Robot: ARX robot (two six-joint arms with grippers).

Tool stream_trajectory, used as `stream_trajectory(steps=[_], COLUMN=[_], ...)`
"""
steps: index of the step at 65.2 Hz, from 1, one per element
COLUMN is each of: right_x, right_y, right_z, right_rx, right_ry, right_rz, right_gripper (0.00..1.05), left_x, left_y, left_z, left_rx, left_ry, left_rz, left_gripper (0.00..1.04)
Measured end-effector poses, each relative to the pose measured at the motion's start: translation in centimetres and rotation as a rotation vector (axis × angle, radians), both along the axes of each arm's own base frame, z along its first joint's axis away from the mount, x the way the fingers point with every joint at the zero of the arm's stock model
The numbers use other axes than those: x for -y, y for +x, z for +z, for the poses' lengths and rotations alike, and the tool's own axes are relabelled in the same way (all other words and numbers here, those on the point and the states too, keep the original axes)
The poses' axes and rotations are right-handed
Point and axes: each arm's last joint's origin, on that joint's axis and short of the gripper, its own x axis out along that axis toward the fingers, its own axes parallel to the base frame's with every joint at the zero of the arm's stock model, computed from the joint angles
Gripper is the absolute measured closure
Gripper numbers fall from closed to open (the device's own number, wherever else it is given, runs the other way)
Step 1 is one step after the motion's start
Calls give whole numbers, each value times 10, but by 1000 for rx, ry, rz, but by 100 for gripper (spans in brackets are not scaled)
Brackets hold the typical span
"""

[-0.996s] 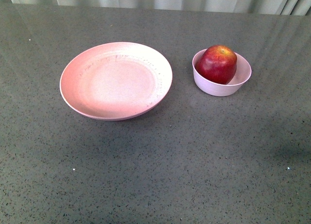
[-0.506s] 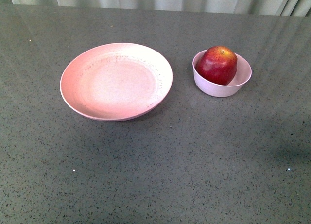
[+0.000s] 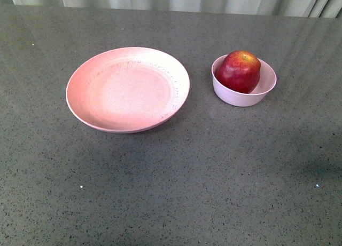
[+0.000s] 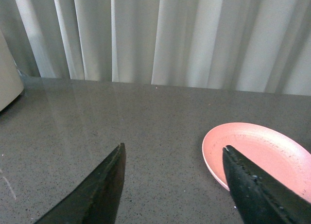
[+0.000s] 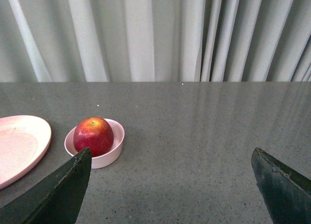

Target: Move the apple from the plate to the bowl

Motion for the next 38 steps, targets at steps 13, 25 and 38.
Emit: stream_trajectory(steps=[13,25,38], right_x=[0,0,0], right_y=[0,0,0], right_z=[0,0,0], right_rx=[0,0,0], right_ry=[0,0,0], right_rz=[0,0,0], right_gripper=[9,9,9], left_x=[0,0,0], left_y=[0,0,0], left_z=[0,0,0], left_rx=[0,0,0], left_ry=[2,2,2], left_rz=[0,0,0], left_gripper=[10,9,9])
